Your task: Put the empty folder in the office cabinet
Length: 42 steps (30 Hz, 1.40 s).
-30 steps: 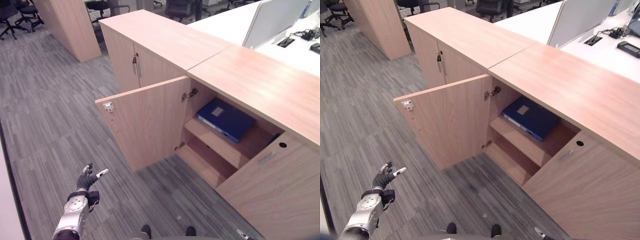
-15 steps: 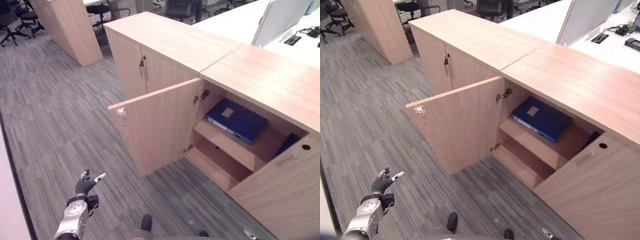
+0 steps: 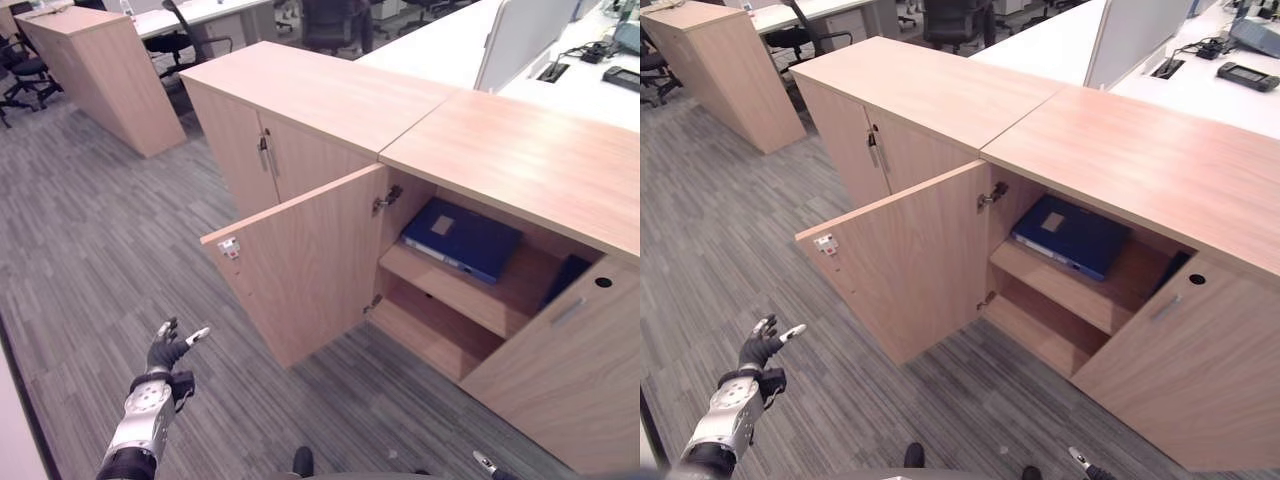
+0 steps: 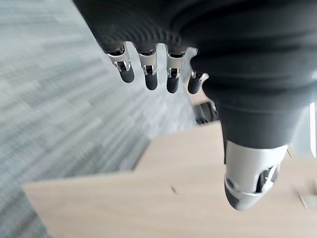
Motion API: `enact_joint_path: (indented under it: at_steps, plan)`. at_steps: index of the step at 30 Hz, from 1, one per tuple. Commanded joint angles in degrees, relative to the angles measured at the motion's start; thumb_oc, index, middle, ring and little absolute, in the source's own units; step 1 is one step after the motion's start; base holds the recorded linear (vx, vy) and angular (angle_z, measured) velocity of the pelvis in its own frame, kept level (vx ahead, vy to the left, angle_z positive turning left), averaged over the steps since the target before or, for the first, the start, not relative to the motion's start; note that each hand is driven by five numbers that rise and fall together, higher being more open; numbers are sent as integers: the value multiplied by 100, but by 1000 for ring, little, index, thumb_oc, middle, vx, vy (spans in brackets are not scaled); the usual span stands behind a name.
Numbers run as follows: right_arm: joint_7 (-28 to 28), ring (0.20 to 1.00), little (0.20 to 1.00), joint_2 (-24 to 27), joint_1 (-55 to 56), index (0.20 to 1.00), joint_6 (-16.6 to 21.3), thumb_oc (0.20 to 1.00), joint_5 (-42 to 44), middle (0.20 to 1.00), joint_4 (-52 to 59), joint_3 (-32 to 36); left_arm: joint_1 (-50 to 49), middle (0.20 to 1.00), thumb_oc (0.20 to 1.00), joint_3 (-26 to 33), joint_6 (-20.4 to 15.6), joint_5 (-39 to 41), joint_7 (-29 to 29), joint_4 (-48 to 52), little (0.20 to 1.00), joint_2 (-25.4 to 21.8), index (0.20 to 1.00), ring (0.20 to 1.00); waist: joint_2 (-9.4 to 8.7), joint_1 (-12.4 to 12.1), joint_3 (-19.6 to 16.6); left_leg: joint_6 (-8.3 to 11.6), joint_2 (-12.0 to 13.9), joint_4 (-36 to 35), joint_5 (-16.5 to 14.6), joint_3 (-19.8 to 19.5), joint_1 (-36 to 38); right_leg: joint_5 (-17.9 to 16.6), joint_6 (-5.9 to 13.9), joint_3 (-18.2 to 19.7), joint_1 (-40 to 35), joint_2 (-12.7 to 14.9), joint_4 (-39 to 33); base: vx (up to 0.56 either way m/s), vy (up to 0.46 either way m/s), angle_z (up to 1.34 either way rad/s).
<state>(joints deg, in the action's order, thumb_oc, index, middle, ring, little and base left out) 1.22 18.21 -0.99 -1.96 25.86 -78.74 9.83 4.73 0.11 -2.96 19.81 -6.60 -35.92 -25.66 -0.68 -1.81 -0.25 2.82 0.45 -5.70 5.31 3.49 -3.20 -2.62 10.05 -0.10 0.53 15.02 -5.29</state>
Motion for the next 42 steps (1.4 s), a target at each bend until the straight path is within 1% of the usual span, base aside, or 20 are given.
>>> enact_joint_path:
  at_steps: [1,3,4,10,13,16,18,20,21,22,24,28,31,33,34,35,37,38,39,42]
  plan:
    - [-29,1000,1000,222,-99,1000,-20,1000,-18,1000,-163,-79,493,1000,1000,-57,-345,57,147,-36,1000,-247,1000,1000,138,10,-57,-109,-111,168,-658,-154,-35,-164,442,47,230,10,29,11,62,-18]
    - [-42,1000,1000,227,-117,1000,-23,1000,-33,1000,-167,-90,586,1000,1000,-141,-336,51,190,-55,1000,-259,1000,1000,128,23,-55,-124,-118,172,-679,-119,-12,-191,458,66,248,20,29,5,45,-19]
    - [-58,1000,1000,234,-155,1000,-20,1000,-29,1000,-175,-117,847,1000,1000,-377,-333,8,262,-81,1000,-268,1000,1000,95,99,-67,-150,-132,171,-725,-57,40,-256,492,90,288,31,29,0,45,-18]
    - [-66,1000,1000,233,-183,1000,-44,1000,-46,1000,-215,-139,1135,1000,1000,-585,-305,-34,289,-197,1000,-204,1000,1000,45,157,-80,-177,-136,189,-786,32,102,-334,495,138,324,17,29,9,27,-11]
    - [-82,1000,1000,234,-180,1000,-64,1000,-21,1000,-210,-185,1388,1000,1000,-647,-268,78,261,-646,1000,-187,1000,1000,-4,244,-100,-194,-117,185,-828,128,185,-415,495,206,371,-15,29,7,23,-11]
    - [-102,1000,1000,242,-157,1000,-71,1000,23,1000,-225,-234,1748,1000,1000,-716,-233,171,243,-1281,1000,-306,1000,1000,-40,313,-135,-199,-96,183,-846,218,248,-451,495,253,395,-49,29,13,10,-18]
    - [-117,1000,1000,292,-119,1000,-86,1000,65,1000,-252,-300,2376,1000,1000,-806,-174,232,210,-2102,1000,-664,1000,1000,-72,432,-172,-197,-64,144,-855,331,344,-508,495,331,436,-107,29,16,5,-24]
    - [-116,1000,1000,311,-134,1000,-87,1000,101,1000,-281,-333,2663,1000,1000,-825,-163,303,196,-2387,1000,-821,1000,1000,-99,472,-176,-202,-46,135,-882,387,401,-525,495,394,463,-142,29,8,5,-39]
    - [-129,1000,1000,318,-118,1000,-84,1000,145,1000,-324,-397,3015,1000,1000,-917,-125,335,243,-2741,1000,-944,1000,1000,-117,544,-188,-198,-28,126,-892,452,458,-545,495,434,482,-177,29,11,5,-25]
    - [-143,1000,1000,326,-120,1000,-84,1000,149,1000,-338,-411,3156,1000,1000,-953,-120,333,270,-2911,1000,-980,1000,1000,-129,564,-191,-198,-22,122,-902,478,476,-543,495,469,492,-191,29,10,8,-23]
    - [-157,1000,1000,317,-141,1000,-80,1000,188,1000,-370,-466,3404,1000,1000,-1028,-88,320,303,-3139,1000,-1045,1000,1000,-148,642,-195,-198,2,107,-920,568,540,-584,495,519,536,-229,29,6,10,-25]
    - [-164,1000,1000,282,-158,1000,-79,1000,207,1000,-401,-539,3591,1000,1000,-1148,-76,264,341,-3171,1000,-968,1000,1000,-174,669,-208,-194,25,86,-938,625,599,-587,495,534,577,-277,29,14,2,-18]
    - [-149,1000,1000,266,-173,1000,-72,1000,193,1000,-395,-579,3505,1000,1000,-1193,-78,246,354,-3092,1000,-826,1000,1000,-190,659,-200,-201,23,85,-950,630,596,-602,495,506,607,-290,29,-4,-3,-10]
    - [-146,1000,1000,236,-176,1000,-73,1000,190,1000,-398,-583,3346,1000,1000,-1166,-61,234,384,-3100,1000,-708,1000,1000,-200,643,-195,-205,15,85,-959,628,608,-595,495,498,600,-287,29,0,1,-2]
    - [-156,1000,1000,213,-166,1000,-79,1000,188,1000,-397,-577,3126,1000,1000,-1122,-54,195,411,-3142,1000,-563,1000,1000,-212,626,-196,-206,3,83,-967,618,616,-591,495,496,588,-280,29,0,0,0]
    - [-156,1000,1000,216,-161,1000,-79,1000,188,1000,-396,-579,3117,1000,1000,-1118,-54,193,410,-3137,1000,-560,1000,1000,-209,627,-200,-207,3,83,-968,618,618,-590,495,496,586,-280,29,0,0,0]
    - [-160,1000,1000,170,-146,1000,-82,1000,122,1000,-409,-558,2452,1000,1000,-967,-14,52,535,-3197,1000,-271,1000,1000,-220,565,-196,-221,-20,80,-979,591,612,-583,495,454,577,-262,29,0,0,0]
    - [-160,1000,1000,173,-140,1000,-81,1000,121,1000,-408,-561,2440,1000,1000,-963,-13,49,534,-3189,1000,-269,1000,1000,-217,567,-202,-221,-20,80,-979,591,612,-583,495,454,577,-262,29,0,0,0]
    - [-170,1000,1000,171,-134,1000,-87,1000,101,1000,-416,-518,2112,1000,1000,-901,-8,34,625,-3106,1000,-138,1000,1000,-227,525,-190,-230,-36,83,-976,564,592,-578,495,411,574,-252,29,0,0,0]
    - [-203,1000,1000,189,-147,1000,-98,1000,63,1000,-452,-446,1687,1000,1000,-912,1,26,863,-2877,1000,-8,1000,1000,-241,463,-162,-243,-56,86,-970,512,554,-577,495,360,570,-231,29,-3,1,1]
